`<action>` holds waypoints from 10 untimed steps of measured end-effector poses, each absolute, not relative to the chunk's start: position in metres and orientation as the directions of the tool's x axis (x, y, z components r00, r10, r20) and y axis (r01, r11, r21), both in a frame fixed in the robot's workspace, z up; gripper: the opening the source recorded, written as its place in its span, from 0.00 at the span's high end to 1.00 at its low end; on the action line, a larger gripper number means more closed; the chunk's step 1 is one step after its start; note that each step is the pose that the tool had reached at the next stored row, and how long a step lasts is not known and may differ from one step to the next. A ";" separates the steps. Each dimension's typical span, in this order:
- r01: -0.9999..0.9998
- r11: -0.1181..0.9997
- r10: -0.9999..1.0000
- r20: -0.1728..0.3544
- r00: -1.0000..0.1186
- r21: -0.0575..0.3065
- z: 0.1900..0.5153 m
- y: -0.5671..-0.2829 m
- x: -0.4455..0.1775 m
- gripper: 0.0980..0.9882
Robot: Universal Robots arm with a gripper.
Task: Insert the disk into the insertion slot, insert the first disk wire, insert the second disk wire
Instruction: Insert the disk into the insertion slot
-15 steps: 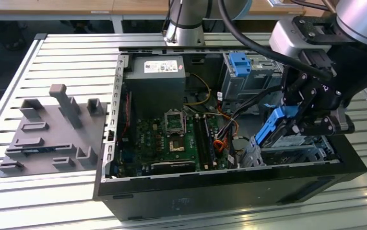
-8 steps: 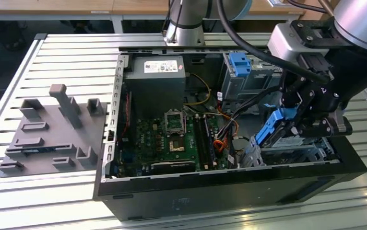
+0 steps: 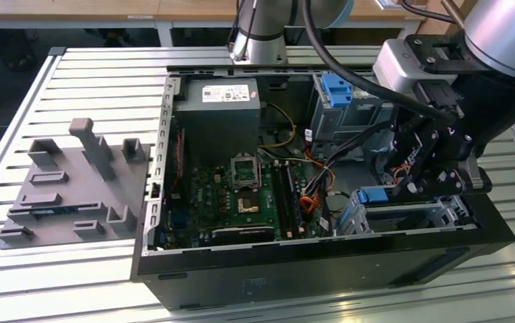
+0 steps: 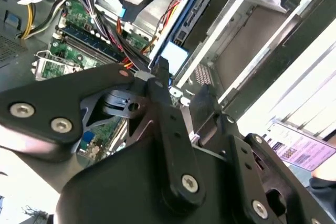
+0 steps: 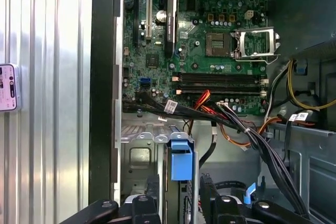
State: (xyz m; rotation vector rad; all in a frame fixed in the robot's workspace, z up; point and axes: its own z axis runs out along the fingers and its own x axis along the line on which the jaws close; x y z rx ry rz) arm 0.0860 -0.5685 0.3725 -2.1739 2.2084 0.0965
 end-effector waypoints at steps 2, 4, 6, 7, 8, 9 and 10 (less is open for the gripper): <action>-1.000 0.015 -0.997 -0.073 -0.016 0.015 0.371 -0.568 0.086 0.62; -1.000 0.015 -0.997 -0.073 -0.016 0.015 0.370 -0.568 0.086 0.63; -1.000 0.015 -0.997 -0.073 -0.016 0.015 0.369 -0.568 0.086 0.77; -1.000 0.015 -0.997 -0.073 -0.016 0.015 0.368 -0.568 0.086 0.77; -1.000 0.015 -0.997 -0.073 -0.016 0.015 0.368 -0.568 0.086 0.84; -1.000 0.015 -0.997 -0.073 -0.016 0.015 0.368 -0.568 0.086 0.90; -1.000 0.015 -0.997 -0.073 -0.016 0.015 0.367 -0.568 0.086 0.90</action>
